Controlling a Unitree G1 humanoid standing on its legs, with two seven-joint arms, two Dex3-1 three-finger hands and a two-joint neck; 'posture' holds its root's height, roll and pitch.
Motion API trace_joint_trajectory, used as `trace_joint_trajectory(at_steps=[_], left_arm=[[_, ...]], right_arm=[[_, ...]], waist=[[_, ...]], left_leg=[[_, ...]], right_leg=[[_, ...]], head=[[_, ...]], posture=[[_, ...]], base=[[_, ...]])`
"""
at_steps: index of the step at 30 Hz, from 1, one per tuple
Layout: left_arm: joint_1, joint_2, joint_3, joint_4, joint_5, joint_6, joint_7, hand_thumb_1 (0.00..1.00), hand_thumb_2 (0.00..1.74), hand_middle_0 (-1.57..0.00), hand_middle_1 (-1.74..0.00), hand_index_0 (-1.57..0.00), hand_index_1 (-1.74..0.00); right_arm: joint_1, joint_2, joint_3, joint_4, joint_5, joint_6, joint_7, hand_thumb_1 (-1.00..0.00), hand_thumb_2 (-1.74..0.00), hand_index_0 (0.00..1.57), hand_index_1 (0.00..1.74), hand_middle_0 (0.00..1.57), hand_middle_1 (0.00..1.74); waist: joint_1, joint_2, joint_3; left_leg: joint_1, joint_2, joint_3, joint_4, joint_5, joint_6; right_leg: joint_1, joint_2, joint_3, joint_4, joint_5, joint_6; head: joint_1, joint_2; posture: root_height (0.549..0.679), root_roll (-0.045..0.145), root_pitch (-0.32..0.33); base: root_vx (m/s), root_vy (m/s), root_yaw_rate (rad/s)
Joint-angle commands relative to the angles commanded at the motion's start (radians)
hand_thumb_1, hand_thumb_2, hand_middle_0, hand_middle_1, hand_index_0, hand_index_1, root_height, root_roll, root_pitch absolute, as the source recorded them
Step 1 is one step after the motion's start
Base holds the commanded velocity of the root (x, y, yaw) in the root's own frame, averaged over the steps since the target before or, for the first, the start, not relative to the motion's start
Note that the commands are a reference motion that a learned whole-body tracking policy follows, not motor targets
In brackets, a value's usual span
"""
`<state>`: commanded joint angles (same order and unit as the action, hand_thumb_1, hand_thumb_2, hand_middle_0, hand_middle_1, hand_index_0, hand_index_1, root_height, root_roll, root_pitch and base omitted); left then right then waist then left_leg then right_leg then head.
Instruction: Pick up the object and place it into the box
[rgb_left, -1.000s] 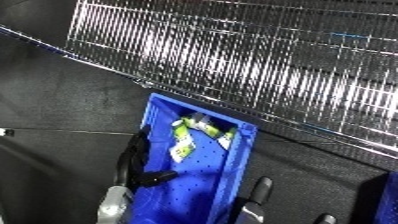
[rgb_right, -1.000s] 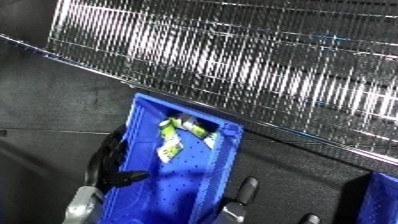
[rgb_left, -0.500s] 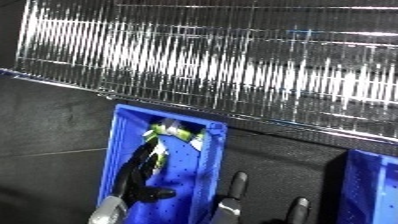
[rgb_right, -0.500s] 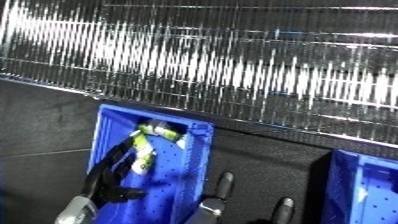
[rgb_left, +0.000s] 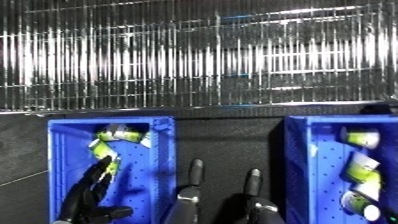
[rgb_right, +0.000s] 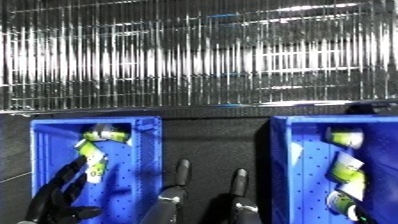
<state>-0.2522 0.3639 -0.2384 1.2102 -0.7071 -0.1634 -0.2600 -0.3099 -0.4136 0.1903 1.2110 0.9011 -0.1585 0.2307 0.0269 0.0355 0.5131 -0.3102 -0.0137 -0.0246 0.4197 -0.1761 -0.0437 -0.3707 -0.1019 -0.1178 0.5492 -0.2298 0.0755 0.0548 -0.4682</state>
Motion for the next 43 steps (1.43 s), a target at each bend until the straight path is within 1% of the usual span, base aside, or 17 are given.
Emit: trace_joint_trajectory(at_steps=[2, 4, 6, 8, 11, 14, 16, 20, 22, 25, 28, 32, 34, 37, 40, 43], left_arm=[[0.001, -0.001, -0.002, 0.003, 0.000, 0.008, -0.003, 0.00, 0.00, 0.00, 0.00, 0.00, 0.00], [0.004, -0.003, -0.003, 0.006, 0.003, 0.017, -0.005, 0.00, 0.00, 0.00, 0.00, 0.00, 0.00], [0.012, -0.006, -0.003, 0.011, 0.010, 0.023, -0.009, 0.00, 0.00, 0.00, 0.00, 0.00, 0.00], [0.023, -0.009, 0.001, 0.017, 0.019, 0.031, -0.014, 0.00, 0.00, 0.00, 0.00, 0.00, 0.00], [0.043, -0.013, 0.013, 0.029, 0.036, 0.040, -0.023, 0.00, 0.00, 0.00, 0.00, 0.00, 0.00], [0.064, -0.017, 0.030, 0.043, 0.058, 0.049, -0.032, 0.00, 0.00, 0.00, 0.00, 0.00, 0.00], [0.079, -0.020, 0.042, 0.053, 0.076, 0.055, -0.038, 0.00, 0.00, 0.00, 0.00, 0.00, 0.00], [0.103, -0.024, 0.059, 0.071, 0.110, 0.072, -0.043, 0.00, 0.00, 0.00, 0.00, 0.00, 0.00], [0.115, -0.028, 0.067, 0.083, 0.129, 0.082, -0.046, 0.00, 0.00, 0.00, 0.00, 0.00, 0.00], [0.132, -0.034, 0.078, 0.099, 0.157, 0.097, -0.046, 0.00, 0.00, 0.00, 0.00, 0.00, 0.00], [0.147, -0.041, 0.089, 0.114, 0.183, 0.115, -0.047, 0.00, 0.00, 0.00, 0.00, 0.00, 0.00], [0.163, -0.049, 0.099, 0.132, 0.208, 0.133, -0.053, 0.00, 0.00, 0.00, 0.00, 0.00, 0.00], [0.169, -0.051, 0.104, 0.140, 0.216, 0.141, -0.055, 0.00, 0.00, 0.00, 0.00, 0.00, 0.00], [0.177, -0.055, 0.111, 0.152, 0.229, 0.150, -0.054, 0.00, 0.00, 0.00, 0.00, 0.00, 0.00], [0.183, -0.056, 0.121, 0.164, 0.240, 0.158, -0.054, 0.00, 0.00, 0.00, 0.00, 0.00, 0.00], [0.187, -0.056, 0.128, 0.173, 0.249, 0.164, -0.052, 0.00, 0.00, 0.00, 0.00, 0.00, 0.00]], right_arm=[[0.009, 0.004, -0.001, 0.008, -0.010, 0.001, 0.002, 0.00, 0.00, 0.00, 0.00, 0.00, 0.00], [0.016, 0.009, 0.000, 0.017, -0.020, 0.003, 0.003, 0.00, 0.00, 0.00, 0.00, 0.00, 0.00], [0.025, 0.014, -0.001, 0.025, -0.028, 0.004, 0.005, 0.00, 0.00, 0.00, 0.00, 0.00, 0.00], [0.036, 0.020, -0.004, 0.032, -0.035, 0.008, 0.006, 0.00, 0.00, 0.00, 0.00, 0.00, 0.00], [0.057, 0.030, -0.007, 0.040, -0.045, 0.012, 0.008, 0.00, 0.00, 0.00, 0.00, 0.00, 0.00], [0.080, 0.039, -0.016, 0.050, -0.059, 0.016, 0.013, 0.00, 0.00, 0.00, 0.00, 0.00, 0.00], [0.096, 0.044, -0.022, 0.057, -0.071, 0.020, 0.019, 0.00, 0.00, 0.00, 0.00, 0.00, 0.00], [0.124, 0.054, -0.030, 0.073, -0.093, 0.027, 0.026, 0.00, 0.00, 0.00, 0.00, 0.00, 0.00], [0.137, 0.061, -0.032, 0.081, -0.105, 0.032, 0.027, 0.00, 0.00, 0.00, 0.00, 0.00, 0.00], [0.158, 0.072, -0.035, 0.093, -0.122, 0.038, 0.030, 0.00, 0.00, 0.00, 0.00, 0.00, 0.00], [0.175, 0.083, -0.039, 0.107, -0.139, 0.044, 0.032, 0.00, 0.00, 0.00, 0.00, 0.00, 0.00], [0.195, 0.097, -0.041, 0.125, -0.159, 0.057, 0.033, 0.00, 0.00, 0.00, 0.00, 0.00, 0.00], [0.204, 0.102, -0.043, 0.135, -0.168, 0.065, 0.037, 0.00, 0.00, 0.00, 0.00, 0.00, 0.00], [0.213, 0.108, -0.046, 0.152, -0.179, 0.074, 0.044, 0.00, 0.00, 0.00, 0.00, 0.00, 0.00], [0.221, 0.113, -0.049, 0.166, -0.191, 0.080, 0.053, 0.00, 0.00, 0.00, 0.00, 0.00, 0.00], [0.227, 0.117, -0.051, 0.176, -0.204, 0.083, 0.062, 0.00, 0.00, 0.00, 0.00, 0.00, 0.00]], waist=[[-0.002, -0.001, -0.010], [-0.003, -0.001, -0.024], [-0.003, -0.003, -0.040], [-0.002, -0.006, -0.061], [-0.003, -0.012, -0.097], [-0.003, -0.017, -0.138], [-0.002, -0.022, -0.169], [0.000, -0.028, -0.227], [0.001, -0.031, -0.257], [0.004, -0.036, -0.299], [0.005, -0.038, -0.336], [0.004, -0.040, -0.379], [0.003, -0.040, -0.396], [0.001, -0.041, -0.415], [-0.001, -0.041, -0.428], [-0.002, -0.041, -0.439]], left_leg=[[0.024, 0.005, 0.000, -0.046, 0.017, -0.0042], [0.051, 0.011, -0.002, -0.099, 0.036, -0.0105], [0.081, 0.018, -0.004, -0.155, 0.054, -0.0183], [0.115, 0.025, -0.004, -0.213, 0.072, -0.0268], [0.167, 0.038, 0.002, -0.296, 0.098, -0.0400], [0.213, 0.051, 0.012, -0.364, 0.118, -0.0520], [0.242, 0.059, 0.020, -0.401, 0.128, -0.0593], [0.295, 0.075, 0.037, -0.461, 0.143, -0.0715], [0.317, 0.085, 0.048, -0.481, 0.148, -0.0767], [0.346, 0.097, 0.064, -0.501, 0.150, -0.0828], [0.365, 0.107, 0.076, -0.507, 0.145, -0.0872], [0.385, 0.117, 0.090, -0.507, 0.135, -0.0906], [0.395, 0.120, 0.095, -0.507, 0.130, -0.0913], [0.408, 0.124, 0.102, -0.507, 0.122, -0.0915], [0.420, 0.127, 0.108, -0.507, 0.116, -0.0898], [0.430, 0.130, 0.113, -0.507, 0.110, -0.0882]], right_leg=[[0.018, 0.0011, -0.001, -0.037, 0.014, 0.0069], [0.040, 0.0007, -0.005, -0.084, 0.031, 0.0148], [0.068, -0.0012, -0.010, -0.137, 0.048, 0.0226], [0.103, -0.0038, -0.016, -0.194, 0.063, 0.0302], [0.163, -0.0075, -0.024, -0.278, 0.085, 0.0395], [0.222, -0.0095, -0.029, -0.352, 0.104, 0.0470], [0.260, -0.0112, -0.033, -0.393, 0.112, 0.0517], [0.330, -0.0113, -0.041, -0.476, 0.134, 0.0595], [0.359, -0.0126, -0.047, -0.509, 0.145, 0.0633], [0.393, -0.0164, -0.053, -0.544, 0.156, 0.0677], [0.420, -0.0208, -0.057, -0.571, 0.163, 0.0711], [0.450, -0.0277, -0.060, -0.603, 0.175, 0.0767], [0.463, -0.0302, -0.059, -0.617, 0.180, 0.0791], [0.479, -0.0338, -0.058, -0.629, 0.182, 0.0813], [0.491, -0.0369, -0.057, -0.634, 0.181, 0.0830], [0.500, -0.0394, -0.057, -0.636, 0.180, 0.0850]], head=[[0.012, -0.011], [0.029, -0.022], [0.036, -0.026], [0.039, -0.032], [0.034, -0.035], [0.025, -0.055], [0.023, -0.068], [0.018, -0.103], [0.012, -0.119], [0.008, -0.145], [0.004, -0.167], [-0.004, -0.183], [-0.014, -0.191], [-0.029, -0.206], [-0.038, -0.222], [-0.041, -0.241]], posture=[[0.657, 0.042, 0.041], [0.660, 0.041, 0.044], [0.664, 0.040, 0.047], [0.667, 0.041, 0.049], [0.671, 0.041, 0.050], [0.674, 0.041, 0.048], [0.676, 0.040, 0.046], [0.677, 0.037, 0.040], [0.676, 0.035, 0.035], [0.676, 0.032, 0.028], [0.675, 0.030, 0.022], [0.674, 0.029, 0.014], [0.674, 0.028, 0.010], [0.673, 0.027, 0.004], [0.672, 0.026, -0.002], [0.672, 0.025, -0.007]], base=[[0.049, -0.015, 0.011], [0.054, -0.020, 0.008], [0.067, -0.022, -0.003], [0.086, -0.020, -0.014], [0.094, -0.013, -0.036], [0.098, -0.006, -0.074], [0.110, -0.010, -0.076], [0.103, -0.012, -0.078], [0.108, -0.006, -0.114], [0.103, -0.007, -0.124], [0.085, -0.006, -0.112], [0.077, 0.001, -0.108], [0.064, 0.006, -0.088], [0.048, 0.005, -0.062], [0.042, 0.001, -0.050], [0.040, -0.004, -0.042]])
